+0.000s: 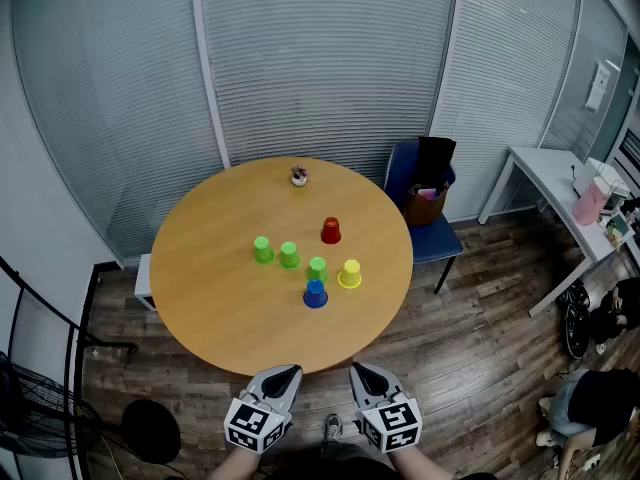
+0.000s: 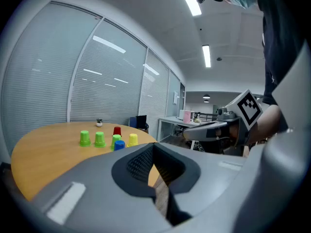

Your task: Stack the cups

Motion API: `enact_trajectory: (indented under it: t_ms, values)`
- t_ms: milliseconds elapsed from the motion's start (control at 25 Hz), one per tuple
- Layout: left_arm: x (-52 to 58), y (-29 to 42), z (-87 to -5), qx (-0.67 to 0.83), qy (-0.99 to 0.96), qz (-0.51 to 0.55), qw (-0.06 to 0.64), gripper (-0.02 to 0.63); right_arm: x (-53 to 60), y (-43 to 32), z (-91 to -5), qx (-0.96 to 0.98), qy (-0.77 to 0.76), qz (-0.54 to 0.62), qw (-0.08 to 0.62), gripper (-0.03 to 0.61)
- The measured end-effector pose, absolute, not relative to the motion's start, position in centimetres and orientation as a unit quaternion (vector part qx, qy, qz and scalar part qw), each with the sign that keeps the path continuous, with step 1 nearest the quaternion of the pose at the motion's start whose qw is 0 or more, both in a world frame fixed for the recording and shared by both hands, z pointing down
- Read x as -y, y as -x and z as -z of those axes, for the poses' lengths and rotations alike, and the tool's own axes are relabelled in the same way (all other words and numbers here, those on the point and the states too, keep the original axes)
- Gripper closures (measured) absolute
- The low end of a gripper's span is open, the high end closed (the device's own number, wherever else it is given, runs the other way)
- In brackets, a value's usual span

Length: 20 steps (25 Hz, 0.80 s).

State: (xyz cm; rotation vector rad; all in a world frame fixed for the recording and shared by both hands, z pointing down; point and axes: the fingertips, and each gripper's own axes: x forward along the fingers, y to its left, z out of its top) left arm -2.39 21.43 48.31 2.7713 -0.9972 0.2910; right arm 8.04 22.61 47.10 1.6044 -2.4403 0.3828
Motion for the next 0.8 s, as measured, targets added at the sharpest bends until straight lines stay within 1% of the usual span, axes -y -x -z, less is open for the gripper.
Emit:
enact_trajectory:
  t_ms: [120, 240, 320, 360, 400, 440, 520, 600, 640, 800]
  values:
    - [-20.6, 2.0, -47.9, 0.327, -0.937, -0.082, 0.094, 0.604, -21.7, -7.9, -47.0, 0.832, -0.529, -0.147, 0.074, 0.565]
    - [-19.6, 1.6, -48.4, 0.317, -0.938, -0.068, 0.124, 0.602, -20.6, -7.8, -46.8, 0.839, -0.519, -0.160, 0.040, 0.563]
    - [-18.7, 1.3, -49.4, 0.313, -0.934, -0.078, 0.150, 0.455, -19.4, -7.8, -47.0, 0.842, -0.514, -0.161, 0.036, 0.557]
    - [-18.1, 1.2, -49.9, 0.313, -0.933, -0.085, 0.158, 0.446, -18.6, -7.9, -47.2, 0.843, -0.512, -0.162, 0.037, 0.539]
    - [-17.5, 1.2, -50.2, 0.315, -0.931, -0.090, 0.162, 0.440, -17.7, -8.0, -47.3, 0.844, -0.510, -0.162, 0.039, 0.481]
    - [-16.8, 1.1, -50.4, 0.319, -0.929, -0.093, 0.164, 0.433, -16.8, -8.1, -47.5, 0.846, -0.507, -0.162, 0.041, 0.445]
    - [-15.3, 0.9, -50.6, 0.327, -0.926, -0.092, 0.163, 0.424, -15.1, -8.1, -47.9, 0.852, -0.497, -0.156, 0.052, 0.428]
    - [-13.7, 0.4, -50.8, 0.329, -0.926, -0.091, 0.159, 0.383, -13.5, -8.3, -48.4, 0.856, -0.490, -0.150, 0.065, 0.402]
    - [-12.9, 0.0, -50.9, 0.329, -0.927, -0.091, 0.157, 0.373, -12.6, -8.5, -48.7, 0.857, -0.488, -0.148, 0.073, 0.397]
    - [-9.8, -0.4, -51.7, 0.328, -0.927, -0.104, 0.151, 0.359, -9.9, -8.8, -50.0, 0.855, -0.487, -0.154, 0.095, 0.391]
